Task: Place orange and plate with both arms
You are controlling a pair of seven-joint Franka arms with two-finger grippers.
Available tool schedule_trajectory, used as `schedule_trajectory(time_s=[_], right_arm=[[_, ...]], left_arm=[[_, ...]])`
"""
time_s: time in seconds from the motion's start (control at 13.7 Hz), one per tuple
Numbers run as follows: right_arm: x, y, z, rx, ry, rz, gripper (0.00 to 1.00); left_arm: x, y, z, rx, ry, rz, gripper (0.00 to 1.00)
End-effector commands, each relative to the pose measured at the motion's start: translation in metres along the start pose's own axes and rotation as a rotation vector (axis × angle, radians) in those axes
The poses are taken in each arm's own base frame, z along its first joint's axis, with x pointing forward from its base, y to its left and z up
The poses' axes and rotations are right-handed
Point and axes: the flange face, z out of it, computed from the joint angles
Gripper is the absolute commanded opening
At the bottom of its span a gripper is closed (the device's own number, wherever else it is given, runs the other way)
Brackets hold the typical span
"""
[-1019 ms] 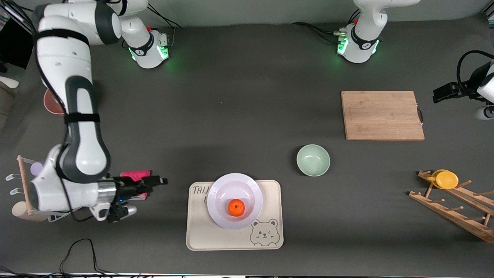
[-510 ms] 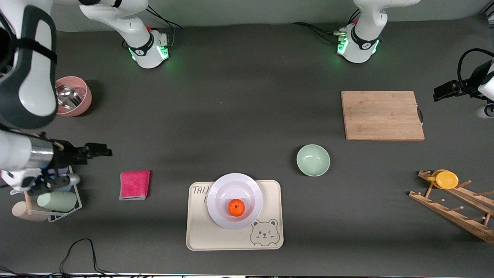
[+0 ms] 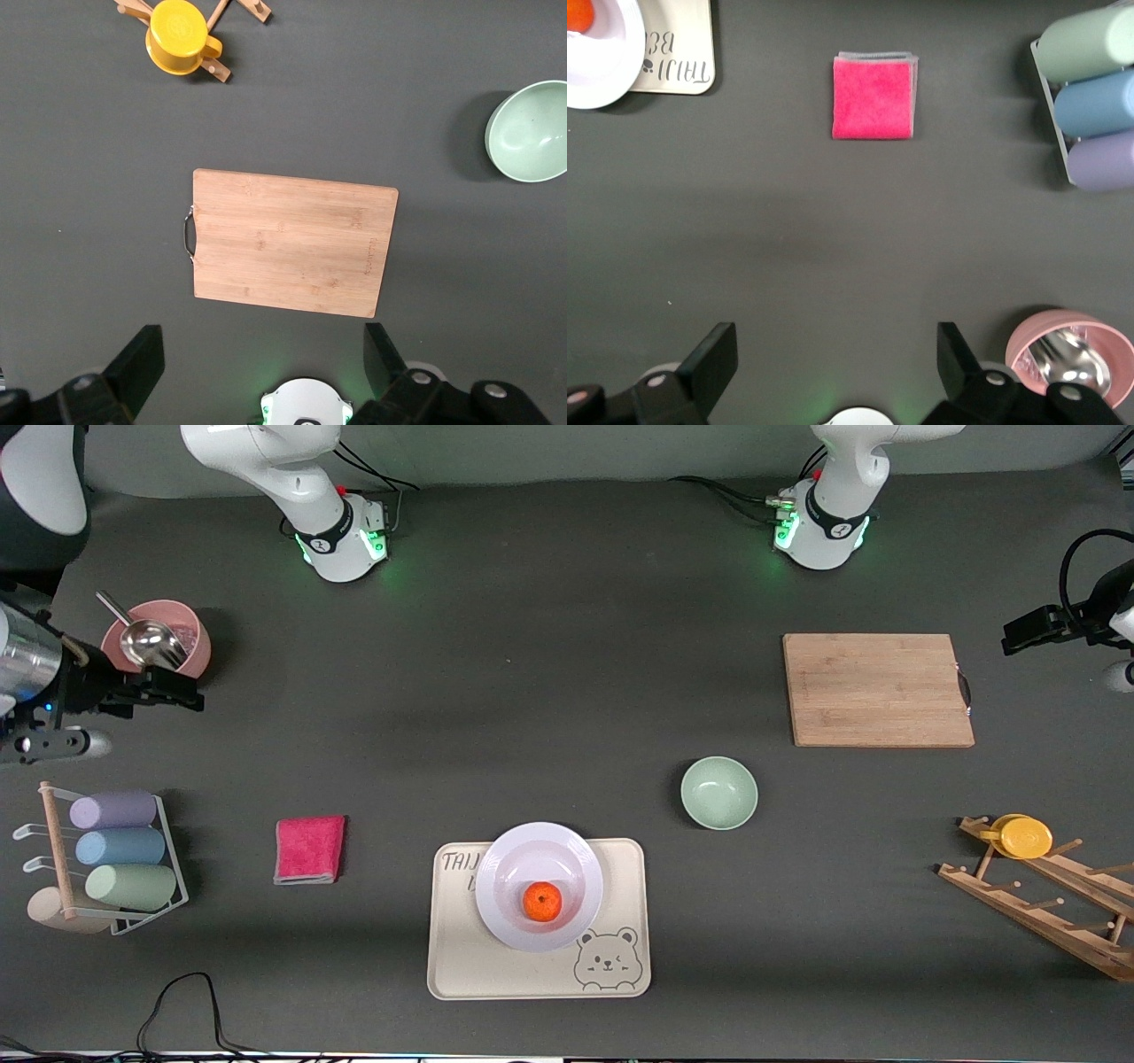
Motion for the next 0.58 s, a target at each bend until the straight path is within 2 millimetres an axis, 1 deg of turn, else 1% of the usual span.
schedule_trajectory(time_s=[0.0, 0.07, 0.15, 0.29, 0.36, 0.51], right_arm=[[-0.007, 0.009, 0.0, -0.02, 0.039, 0.044, 1.0], [-0.004, 0.011, -0.001, -0.02, 0.056, 0.046, 1.0], [-0.002, 0.018, -0.002, -0.019, 0.076, 0.051, 1.0], [0.0, 0.028, -0.004, -0.019, 0.088, 0.058, 1.0], [-0.001, 0.034, -0.004, -0.02, 0.088, 0.069, 1.0], [-0.003, 0.036, -0.005, -0.021, 0.083, 0.077, 1.0]], left_arm=[[-0.029, -0.001, -0.019, -0.04, 0.037, 0.0, 1.0], [-0.033, -0.001, -0.022, -0.047, 0.049, 0.001, 1.0], [-0.034, 0.002, -0.023, -0.059, 0.053, 0.001, 1.0], [-0.033, 0.018, -0.025, -0.063, 0.056, -0.014, 1.0], [-0.033, 0.018, -0.027, -0.056, 0.056, -0.014, 1.0], [-0.032, 0.016, -0.029, -0.048, 0.049, -0.01, 1.0]])
